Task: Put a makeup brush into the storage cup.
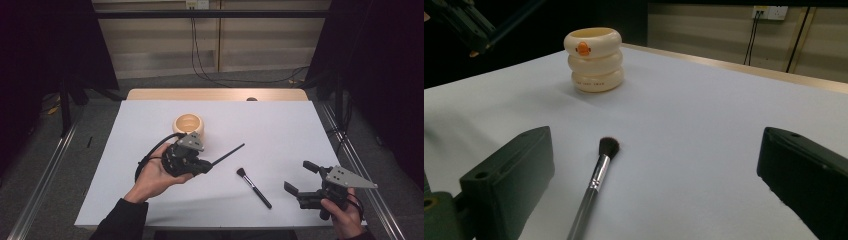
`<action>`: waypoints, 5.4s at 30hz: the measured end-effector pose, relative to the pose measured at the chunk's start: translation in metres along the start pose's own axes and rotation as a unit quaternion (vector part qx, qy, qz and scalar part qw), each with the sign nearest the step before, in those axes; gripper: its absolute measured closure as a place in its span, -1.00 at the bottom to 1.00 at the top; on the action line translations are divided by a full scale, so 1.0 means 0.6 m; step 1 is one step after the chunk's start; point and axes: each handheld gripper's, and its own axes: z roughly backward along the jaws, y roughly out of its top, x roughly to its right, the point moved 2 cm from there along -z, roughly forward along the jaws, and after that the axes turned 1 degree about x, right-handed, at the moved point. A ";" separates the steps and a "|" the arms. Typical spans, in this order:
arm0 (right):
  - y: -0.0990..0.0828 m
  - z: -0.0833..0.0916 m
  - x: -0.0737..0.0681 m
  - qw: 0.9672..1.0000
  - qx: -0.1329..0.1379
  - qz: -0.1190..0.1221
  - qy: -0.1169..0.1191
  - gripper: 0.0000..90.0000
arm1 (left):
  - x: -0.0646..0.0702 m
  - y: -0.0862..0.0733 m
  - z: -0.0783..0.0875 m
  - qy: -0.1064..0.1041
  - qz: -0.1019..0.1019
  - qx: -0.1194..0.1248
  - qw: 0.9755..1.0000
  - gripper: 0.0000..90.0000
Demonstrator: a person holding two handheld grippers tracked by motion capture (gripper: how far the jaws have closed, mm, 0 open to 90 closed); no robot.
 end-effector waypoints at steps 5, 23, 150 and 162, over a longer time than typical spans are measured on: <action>0.000 -0.001 -0.002 1.000 -0.001 0.001 0.006 -0.98 | 0.004 -0.009 -0.015 -0.013 0.004 -0.037 0.999 0.86; 0.045 -0.015 -0.015 0.997 0.012 0.036 0.060 -0.96 | 0.015 -0.018 -0.034 -0.043 0.007 -0.061 0.997 0.86; 0.104 -0.241 -0.123 0.833 -0.318 0.259 0.372 0.89 | 0.011 -0.028 -0.052 -0.036 0.007 -0.025 0.999 -0.89; 0.104 -0.241 -0.118 0.842 -0.317 0.253 0.355 0.89 | 0.008 -0.046 -0.024 -0.012 0.029 0.066 0.997 -0.93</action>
